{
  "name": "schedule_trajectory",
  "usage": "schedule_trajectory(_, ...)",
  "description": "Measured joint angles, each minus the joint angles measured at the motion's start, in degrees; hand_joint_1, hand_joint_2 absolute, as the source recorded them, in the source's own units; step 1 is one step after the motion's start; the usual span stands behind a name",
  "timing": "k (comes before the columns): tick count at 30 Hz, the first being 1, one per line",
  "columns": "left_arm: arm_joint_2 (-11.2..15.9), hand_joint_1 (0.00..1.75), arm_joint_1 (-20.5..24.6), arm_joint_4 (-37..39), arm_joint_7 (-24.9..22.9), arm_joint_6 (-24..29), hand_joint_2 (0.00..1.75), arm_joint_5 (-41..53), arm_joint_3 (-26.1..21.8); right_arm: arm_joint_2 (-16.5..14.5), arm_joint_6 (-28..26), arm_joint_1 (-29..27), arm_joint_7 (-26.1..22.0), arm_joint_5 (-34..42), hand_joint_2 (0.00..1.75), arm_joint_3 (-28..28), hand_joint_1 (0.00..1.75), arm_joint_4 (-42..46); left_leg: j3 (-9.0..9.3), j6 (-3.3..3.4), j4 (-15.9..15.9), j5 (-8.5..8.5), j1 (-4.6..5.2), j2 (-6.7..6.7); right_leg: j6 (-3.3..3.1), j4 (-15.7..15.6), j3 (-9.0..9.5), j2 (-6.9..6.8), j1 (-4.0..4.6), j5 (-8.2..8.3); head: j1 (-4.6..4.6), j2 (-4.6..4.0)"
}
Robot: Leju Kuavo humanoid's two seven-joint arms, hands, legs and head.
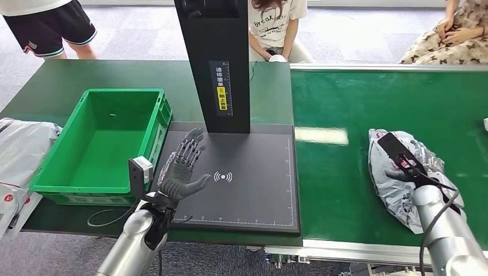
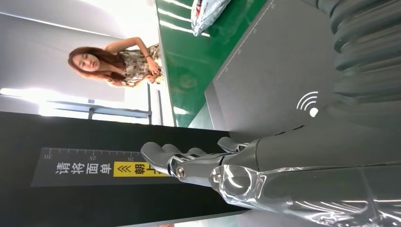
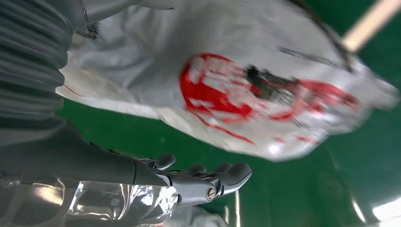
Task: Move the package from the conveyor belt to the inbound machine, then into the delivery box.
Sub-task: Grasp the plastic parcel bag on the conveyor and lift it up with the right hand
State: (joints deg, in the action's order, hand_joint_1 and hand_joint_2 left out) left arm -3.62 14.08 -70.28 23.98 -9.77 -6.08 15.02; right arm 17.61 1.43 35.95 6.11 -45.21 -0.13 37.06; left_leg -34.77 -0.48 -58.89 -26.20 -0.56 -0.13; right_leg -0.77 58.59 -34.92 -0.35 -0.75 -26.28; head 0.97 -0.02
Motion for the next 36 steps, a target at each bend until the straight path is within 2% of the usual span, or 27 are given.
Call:
schedule_trajectory(8,0.0,0.00,-0.6,-0.9,-0.9,0.1,1.75,0.0,0.0,1.9,7.1,-1.4,7.6,-7.0,1.75,2.3,0.00,-5.7,0.01,0.00,0.0,0.00,0.01,0.01,0.00,0.0,0.00,0.01,0.00,0.00,0.01,0.00)
schedule_trajectory(12,0.0,0.00,-1.3,-1.6,-1.3,0.2,1.75,0.0,-0.1,2.5,8.1,-2.0,8.8,-8.7,1.75,3.3,1.75,-6.6,0.03,0.01,0.0,0.00,0.00,-0.01,0.04,0.0,0.02,-0.02,0.00,-0.03,0.01,0.00)
schedule_trajectory(28,-0.3,0.00,-2.3,-3.1,-2.4,-0.3,1.75,1.2,-1.4,2.2,5.9,-3.7,8.2,-7.2,1.75,3.0,1.75,-3.9,0.03,0.04,-0.1,0.02,0.00,-0.09,0.07,0.0,0.13,-0.12,0.01,-0.03,0.01,0.00)
schedule_trajectory(32,-0.5,0.00,-2.9,-3.9,-2.4,-0.3,1.75,1.3,-2.0,1.3,2.8,-4.7,6.0,-5.2,1.75,1.6,1.75,-1.6,0.02,0.04,0.0,0.02,0.00,-0.09,0.07,0.0,0.11,-0.11,0.01,-0.03,0.00,0.00)
schedule_trajectory(36,-0.6,0.00,-3.9,-5.3,-2.4,0.0,1.75,1.4,-2.8,-0.2,-2.7,-6.2,2.6,-2.1,1.75,-0.6,1.75,2.9,0.01,0.04,0.0,0.02,-0.01,-0.08,0.07,0.0,0.07,-0.09,0.01,-0.04,0.01,0.00)
